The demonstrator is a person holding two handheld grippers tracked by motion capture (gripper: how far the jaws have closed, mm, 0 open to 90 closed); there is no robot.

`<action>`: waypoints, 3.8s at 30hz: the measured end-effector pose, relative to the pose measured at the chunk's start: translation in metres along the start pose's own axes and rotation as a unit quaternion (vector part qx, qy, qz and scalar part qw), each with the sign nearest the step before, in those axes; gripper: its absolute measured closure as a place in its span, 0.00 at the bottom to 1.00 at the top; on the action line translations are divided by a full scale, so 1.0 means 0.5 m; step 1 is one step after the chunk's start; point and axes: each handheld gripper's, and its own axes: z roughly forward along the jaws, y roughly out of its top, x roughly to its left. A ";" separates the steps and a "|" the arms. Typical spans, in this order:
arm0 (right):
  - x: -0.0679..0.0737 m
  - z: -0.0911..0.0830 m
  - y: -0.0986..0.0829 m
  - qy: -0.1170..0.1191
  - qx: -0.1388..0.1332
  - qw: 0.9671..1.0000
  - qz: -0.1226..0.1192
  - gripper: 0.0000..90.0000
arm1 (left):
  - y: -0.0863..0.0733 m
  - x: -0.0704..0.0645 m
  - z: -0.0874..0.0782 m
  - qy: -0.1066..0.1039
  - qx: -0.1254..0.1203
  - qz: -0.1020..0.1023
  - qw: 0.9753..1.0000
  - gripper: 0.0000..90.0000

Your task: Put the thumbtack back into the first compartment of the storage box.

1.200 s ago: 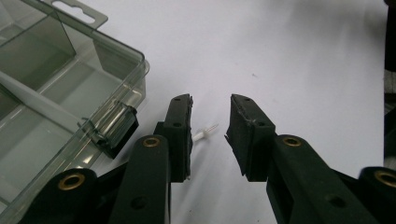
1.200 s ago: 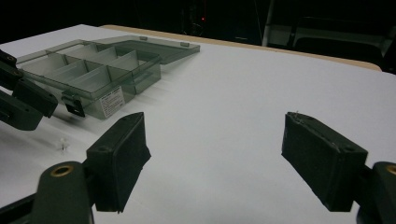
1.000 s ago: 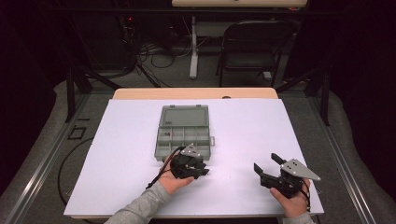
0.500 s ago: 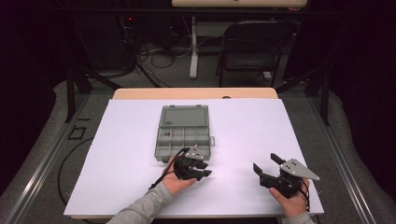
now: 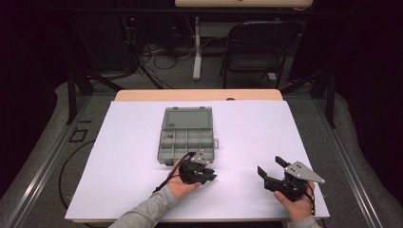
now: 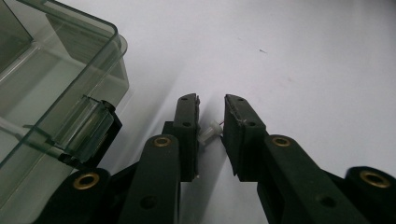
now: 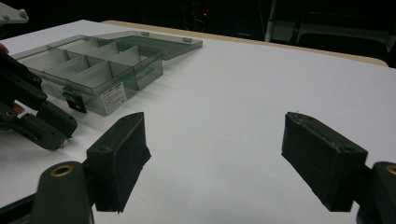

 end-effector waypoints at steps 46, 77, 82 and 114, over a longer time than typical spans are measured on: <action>-0.001 -0.002 0.001 0.000 0.000 1.000 0.000 0.24 | 0.006 -0.005 -0.027 0.026 -0.018 -0.039 0.999 0.93; 0.000 0.000 0.000 -0.001 0.002 1.000 0.002 0.24 | 0.027 0.037 -0.179 0.063 -0.097 -0.090 0.989 0.93; 0.000 0.001 -0.001 -0.001 0.004 1.000 0.003 0.24 | 0.025 0.046 -0.206 0.076 -0.110 -0.096 0.986 0.93; 0.002 0.001 0.000 0.000 0.004 1.000 0.001 0.24 | -0.015 0.131 -0.310 0.194 -0.127 -0.153 0.961 0.93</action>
